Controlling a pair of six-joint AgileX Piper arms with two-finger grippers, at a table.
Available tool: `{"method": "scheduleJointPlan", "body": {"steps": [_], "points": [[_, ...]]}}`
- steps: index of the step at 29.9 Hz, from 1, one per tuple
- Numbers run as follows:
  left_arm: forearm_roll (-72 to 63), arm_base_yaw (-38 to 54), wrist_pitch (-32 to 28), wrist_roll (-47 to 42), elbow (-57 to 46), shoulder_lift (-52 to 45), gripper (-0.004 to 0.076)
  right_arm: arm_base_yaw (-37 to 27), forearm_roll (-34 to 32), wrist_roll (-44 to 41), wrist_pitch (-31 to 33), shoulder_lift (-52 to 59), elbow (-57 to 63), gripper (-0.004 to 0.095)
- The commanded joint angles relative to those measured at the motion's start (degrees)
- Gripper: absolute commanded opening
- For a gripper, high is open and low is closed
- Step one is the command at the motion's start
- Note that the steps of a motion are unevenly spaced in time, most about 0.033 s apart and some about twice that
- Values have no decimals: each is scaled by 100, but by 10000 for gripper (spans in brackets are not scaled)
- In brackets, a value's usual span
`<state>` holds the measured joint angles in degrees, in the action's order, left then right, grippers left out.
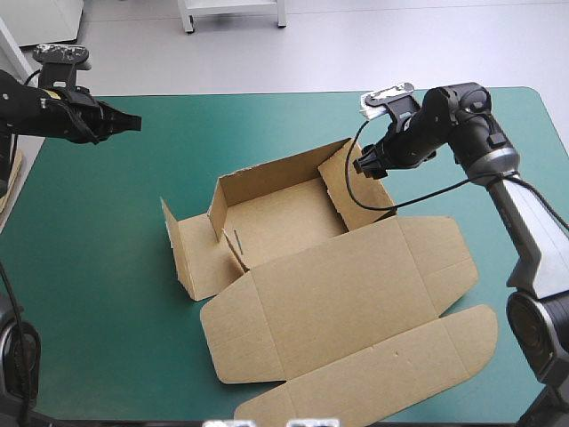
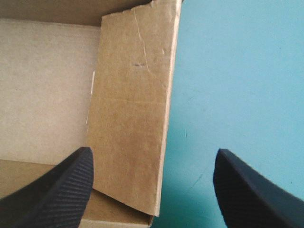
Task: Fold the box
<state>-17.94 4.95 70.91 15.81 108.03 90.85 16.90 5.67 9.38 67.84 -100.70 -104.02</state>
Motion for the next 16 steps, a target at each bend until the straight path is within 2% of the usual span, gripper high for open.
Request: {"method": "scheduleJointPlan", "body": {"steps": [1, 8, 16], "points": [[-194, 18, -254, -5, 127, -221, -8, 122, -239, 69, 50, 163, -183, 644], [-253, 18, -245, 2, 127, -221, -8, 656, -1213, -11, 73, -185, -183, 644], [-328, 18, -165, 33, 127, -221, -8, 707, -1465, -370, -88, -459, -183, 644]]}}
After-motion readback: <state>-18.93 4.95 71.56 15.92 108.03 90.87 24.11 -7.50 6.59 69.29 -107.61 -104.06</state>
